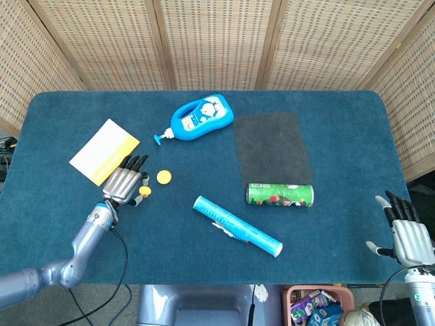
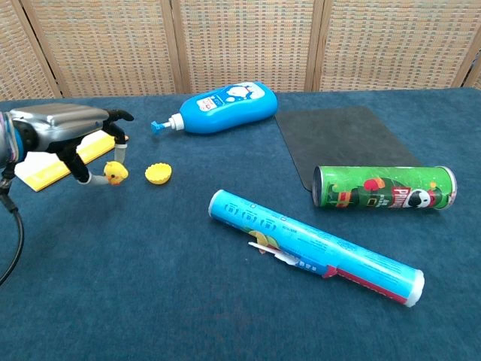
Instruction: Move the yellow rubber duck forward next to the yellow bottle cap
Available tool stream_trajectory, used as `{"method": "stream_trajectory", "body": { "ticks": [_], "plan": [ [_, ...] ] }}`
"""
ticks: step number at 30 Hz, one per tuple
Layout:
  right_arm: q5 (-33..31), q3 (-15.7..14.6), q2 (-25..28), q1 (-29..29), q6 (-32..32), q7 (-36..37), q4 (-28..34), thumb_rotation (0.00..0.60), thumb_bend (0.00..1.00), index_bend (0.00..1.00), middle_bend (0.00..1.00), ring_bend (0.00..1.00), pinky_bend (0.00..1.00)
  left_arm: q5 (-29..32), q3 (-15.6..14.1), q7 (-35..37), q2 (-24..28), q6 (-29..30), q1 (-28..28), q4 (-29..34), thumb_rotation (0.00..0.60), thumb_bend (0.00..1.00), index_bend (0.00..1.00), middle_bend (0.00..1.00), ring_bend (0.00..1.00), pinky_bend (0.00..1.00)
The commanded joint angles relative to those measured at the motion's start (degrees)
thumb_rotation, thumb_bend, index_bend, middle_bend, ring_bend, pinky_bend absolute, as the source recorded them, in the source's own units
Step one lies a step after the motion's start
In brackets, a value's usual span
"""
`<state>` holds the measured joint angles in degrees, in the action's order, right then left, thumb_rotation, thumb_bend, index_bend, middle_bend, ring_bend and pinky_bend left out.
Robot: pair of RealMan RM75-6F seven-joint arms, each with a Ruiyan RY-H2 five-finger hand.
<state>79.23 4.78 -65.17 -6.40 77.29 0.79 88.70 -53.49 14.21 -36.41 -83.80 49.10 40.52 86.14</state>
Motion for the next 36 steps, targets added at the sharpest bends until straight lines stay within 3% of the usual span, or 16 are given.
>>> {"method": "stream_trajectory", "body": {
  "ticks": [1, 11, 24, 25, 30, 33, 36],
  "plan": [
    [-0.2, 0.0, -0.1, -0.1, -0.2, -0.2, 0.0, 0.6, 0.1, 0.0, 0.0, 0.0, 0.0, 3.3, 1.5, -0.8, -2.3, -2.1, 3.7, -4.2, 0.6, 0.3, 0.54, 0.0, 0.0, 0.0],
    [-1.4, 0.6, 0.1, -0.4, -1.4, 2.6, -1.4, 0.6, 0.1, 0.0, 0.0, 0.0, 0.0, 12.3, 1.1, -4.6, -9.2, -4.8, 12.1, -14.5, 0.6, 0.3, 0.54, 0.0, 0.0, 0.0],
    [-1.1, 0.7, 0.3, -0.5, -1.5, 4.8, -2.4, 0.6, 0.1, 0.0, 0.0, 0.0, 0.0, 16.7, -1.8, -5.6, -10.6, -4.1, 15.2, -17.6, 0.6, 0.3, 0.53, 0.0, 0.0, 0.0],
    [-1.1, 0.7, 0.3, -0.5, -1.4, 4.9, -2.4, 0.6, 0.1, 0.0, 0.0, 0.0, 0.0, 16.8, -1.9, -5.6, -10.6, -3.7, 15.2, -17.6, 0.6, 0.3, 0.51, 0.0, 0.0, 0.0],
    [-0.9, 0.8, 0.3, -0.4, -1.0, 5.1, -2.2, 0.6, 0.1, 0.0, 0.0, 0.0, 0.0, 16.4, -1.7, -3.7, -11.2, -2.5, 15.2, -18.1, 0.6, 0.2, 0.19, 0.0, 0.0, 0.0],
    [-0.8, 0.7, 0.2, -0.4, -1.1, 5.0, -2.3, 0.6, 0.1, 0.0, 0.0, 0.0, 0.0, 14.4, -1.8, -1.7, -11.6, -2.2, 15.1, -18.6, 0.6, 0.17, 0.11, 0.0, 0.0, 0.0],
    [-0.8, 0.6, 0.2, -0.5, -1.2, 4.8, -2.3, 0.6, 0.1, 0.0, 0.0, 0.0, 0.0, 13.0, -2.0, -0.5, -11.6, -1.8, 15.0, -18.8, 0.6, 0.17, 0.09, 0.0, 0.0, 0.0]
  ]
}}
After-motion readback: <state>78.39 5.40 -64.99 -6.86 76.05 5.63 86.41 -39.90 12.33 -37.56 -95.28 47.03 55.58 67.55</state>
